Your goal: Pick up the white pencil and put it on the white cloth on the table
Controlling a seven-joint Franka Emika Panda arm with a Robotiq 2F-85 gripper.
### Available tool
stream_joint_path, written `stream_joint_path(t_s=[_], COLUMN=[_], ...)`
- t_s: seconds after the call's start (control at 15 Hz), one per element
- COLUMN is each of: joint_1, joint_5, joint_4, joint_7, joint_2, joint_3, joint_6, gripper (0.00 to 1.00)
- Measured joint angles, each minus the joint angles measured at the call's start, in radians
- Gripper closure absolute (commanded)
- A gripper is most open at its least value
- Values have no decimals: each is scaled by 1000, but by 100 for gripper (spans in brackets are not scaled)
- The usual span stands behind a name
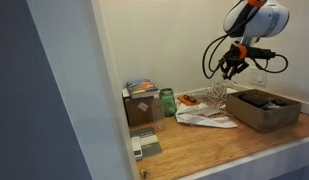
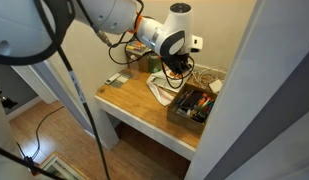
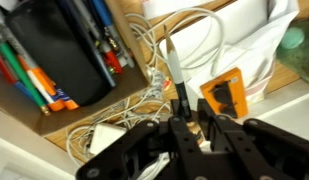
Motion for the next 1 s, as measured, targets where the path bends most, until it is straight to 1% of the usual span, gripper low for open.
stream_joint_path(t_s=[0.13,0.2,0.47,0.53,0.73,0.8,0.87,1.0], joint_1=[-1,-1,-9,-10,-5,-5,-4,-5], joint_5=[56,64,65,65,65,66,72,122], joint_4=[-57,-73,-86,-86,-86,-86,-86,-87], joint_7=[-82,-95,-112,-113,-121,-143,-179,-282], joint_2=[-30,-40,-50,-50,-48,-46,-44,-40], joint_3=[41,50,51,51,50,55,70,118], joint_6=[42,50,51,51,51,51,50,49], gripper=[79,79,79,95,95,95,95,95])
